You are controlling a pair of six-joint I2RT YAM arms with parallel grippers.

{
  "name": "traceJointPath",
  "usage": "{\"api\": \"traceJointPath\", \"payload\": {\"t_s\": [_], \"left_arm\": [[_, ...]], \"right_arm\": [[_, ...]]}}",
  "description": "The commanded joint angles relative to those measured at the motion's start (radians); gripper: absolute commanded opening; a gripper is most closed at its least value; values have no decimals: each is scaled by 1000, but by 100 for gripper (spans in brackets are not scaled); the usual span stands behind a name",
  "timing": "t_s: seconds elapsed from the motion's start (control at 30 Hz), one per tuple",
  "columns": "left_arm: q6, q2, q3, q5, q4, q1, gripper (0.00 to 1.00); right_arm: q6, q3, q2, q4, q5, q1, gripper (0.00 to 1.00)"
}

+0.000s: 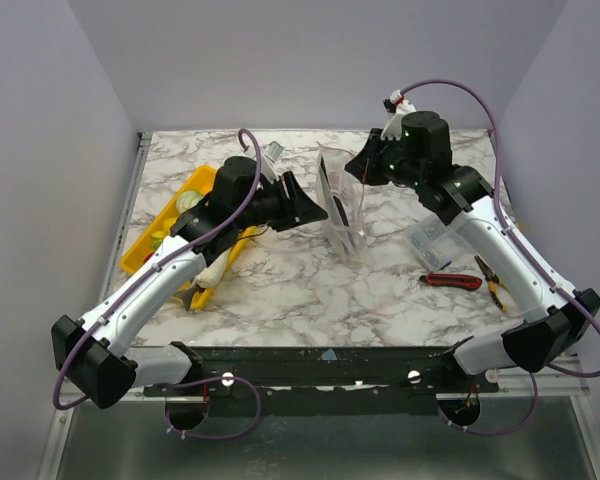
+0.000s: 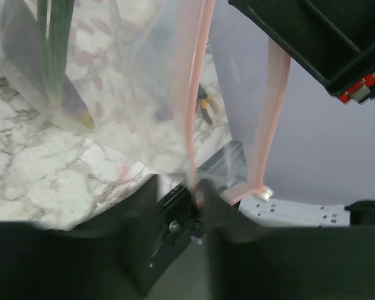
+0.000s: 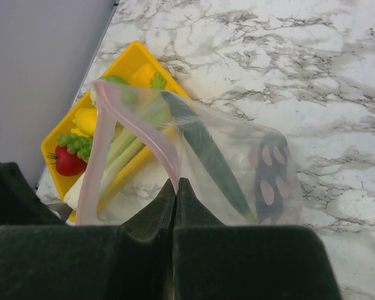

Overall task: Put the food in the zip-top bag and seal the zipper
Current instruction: Adjust the zipper food storage bag at the center of the board, then pick up the fake fruit from the bin.

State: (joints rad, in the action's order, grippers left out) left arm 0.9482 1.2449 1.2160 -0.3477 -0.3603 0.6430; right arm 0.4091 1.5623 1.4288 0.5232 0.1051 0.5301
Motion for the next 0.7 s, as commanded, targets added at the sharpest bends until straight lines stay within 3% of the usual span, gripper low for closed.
{"api": "traceJointPath", "payload": {"t_s": [0.0,0.03,0.17,0.3,0.47,0.57,0.67], "left_arm": [[-102,-70,-23,-126,35,-63,62],[-125,-83,-27,-138,32,-76,70],[-194,-139,-38,-173,2,-125,85],[-303,-196,-23,-107,-109,-174,89],[-436,-208,-1,272,-335,-205,91],[-452,-193,-32,529,-423,-221,92],[-449,-163,-62,691,-476,-247,94]], "right_arm": [[-24,1,-1,-8,-46,3,1],[-25,-3,1,-9,-45,3,0],[-23,-18,1,-21,-35,4,1],[-30,-14,3,-20,-38,3,1],[-47,-11,4,-22,-45,3,0],[-52,-26,2,-30,-47,3,0],[-57,-35,4,-33,-41,2,1]]}}
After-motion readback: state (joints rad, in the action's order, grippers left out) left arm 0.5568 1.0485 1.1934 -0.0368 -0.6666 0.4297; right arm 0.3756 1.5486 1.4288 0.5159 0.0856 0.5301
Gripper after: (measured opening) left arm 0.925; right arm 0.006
